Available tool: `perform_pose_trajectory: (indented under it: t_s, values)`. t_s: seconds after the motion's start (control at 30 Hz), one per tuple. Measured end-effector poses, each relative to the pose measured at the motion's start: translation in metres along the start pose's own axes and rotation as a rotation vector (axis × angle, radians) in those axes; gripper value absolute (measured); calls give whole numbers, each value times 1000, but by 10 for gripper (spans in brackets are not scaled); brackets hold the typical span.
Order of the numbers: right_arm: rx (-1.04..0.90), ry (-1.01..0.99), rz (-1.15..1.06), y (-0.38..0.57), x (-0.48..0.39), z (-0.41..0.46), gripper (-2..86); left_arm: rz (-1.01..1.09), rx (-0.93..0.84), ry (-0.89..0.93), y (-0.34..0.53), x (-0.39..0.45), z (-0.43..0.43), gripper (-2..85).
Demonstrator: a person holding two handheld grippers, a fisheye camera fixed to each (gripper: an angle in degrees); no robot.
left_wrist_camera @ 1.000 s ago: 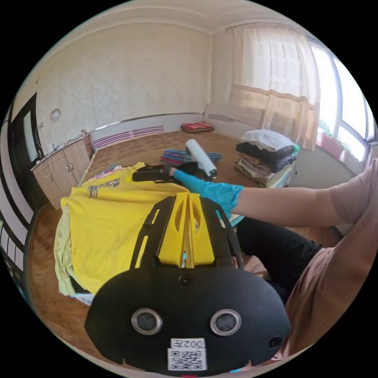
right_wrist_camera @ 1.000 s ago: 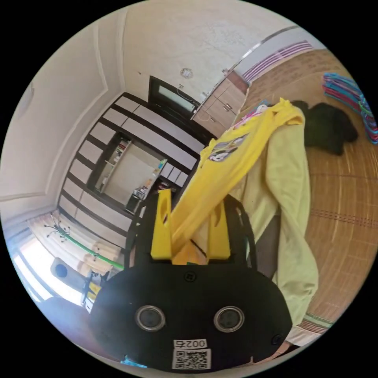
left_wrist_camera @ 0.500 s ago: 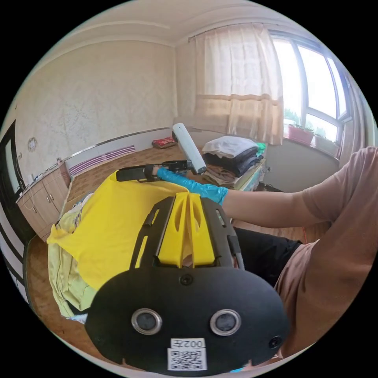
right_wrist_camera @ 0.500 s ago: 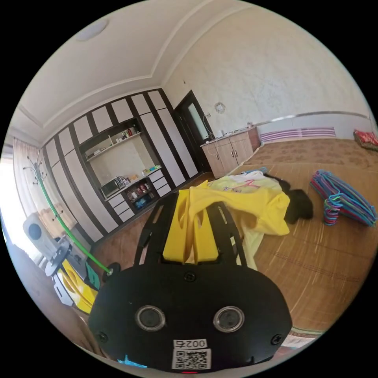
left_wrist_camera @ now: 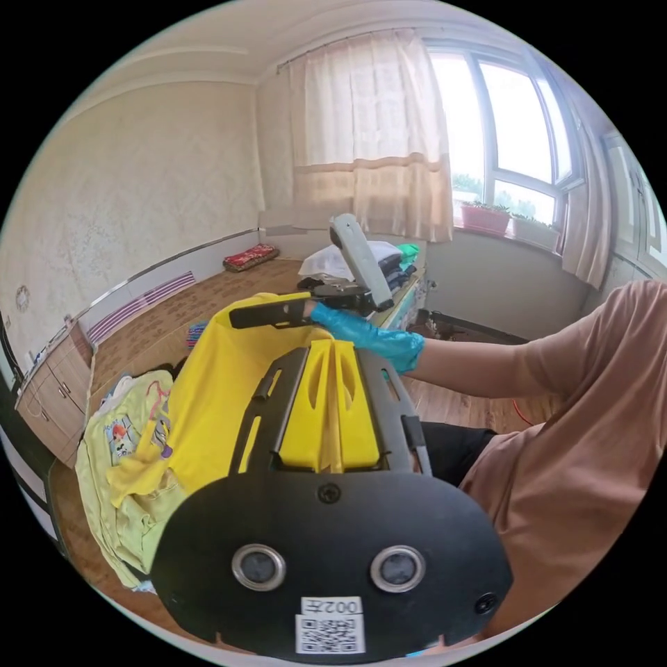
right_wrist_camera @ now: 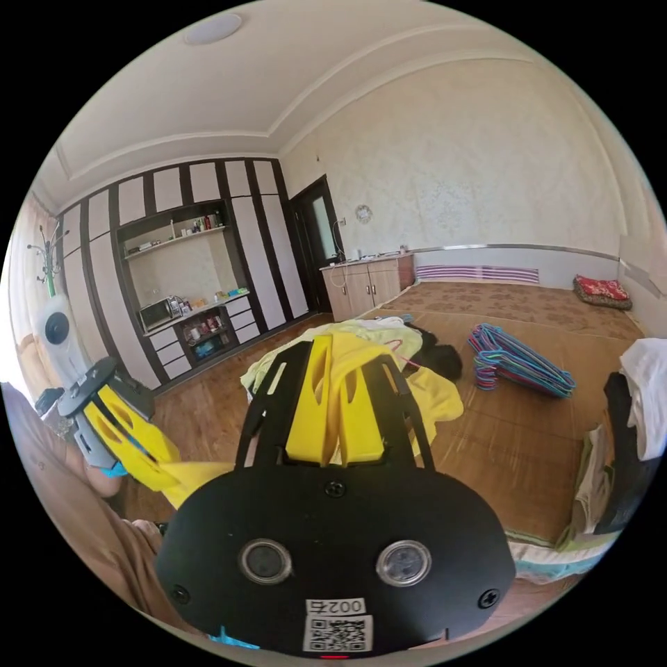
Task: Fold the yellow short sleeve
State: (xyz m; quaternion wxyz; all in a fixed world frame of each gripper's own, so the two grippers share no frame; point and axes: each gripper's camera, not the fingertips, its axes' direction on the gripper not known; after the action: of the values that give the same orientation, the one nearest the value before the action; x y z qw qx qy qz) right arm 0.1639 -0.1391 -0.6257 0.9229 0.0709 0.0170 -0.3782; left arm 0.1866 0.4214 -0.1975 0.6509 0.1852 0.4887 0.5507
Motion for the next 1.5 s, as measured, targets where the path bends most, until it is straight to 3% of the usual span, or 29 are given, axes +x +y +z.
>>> perform_pose_trajectory:
  t_s: [0.3, 0.5, 0.63, 0.9, 1.03, 1.13, 1.27, 1.5]
  values:
    - [-50, 119, -71, 40, -31, -68, 6, 34, -46, -12, -53, 32, -17, -9]
    - [-241, 111, -44, 74, -22, -72, 42, 42, -135, -41, -67, 48, 1, -10]
    - [-357, 122, -158, 102, -34, -83, 70, 54, -175, -50, -69, 53, 16, -10]
    - [-343, 159, -254, 142, -63, -145, 149, 29, -231, -64, -65, 35, 43, -10]
    - [-341, 64, -314, 159, -90, -143, 173, -5, -247, -27, -64, 24, 60, -10]
    - [-368, 63, -329, 175, -106, -114, 162, -12, -252, 1, -63, 21, 71, -9]
    - [-313, 116, -242, 195, -108, -82, 62, -8, -279, 11, -59, 19, 82, -11]
    - [-244, 234, -92, 212, -85, -81, 20, -67, -318, -29, -30, -10, 80, 10]
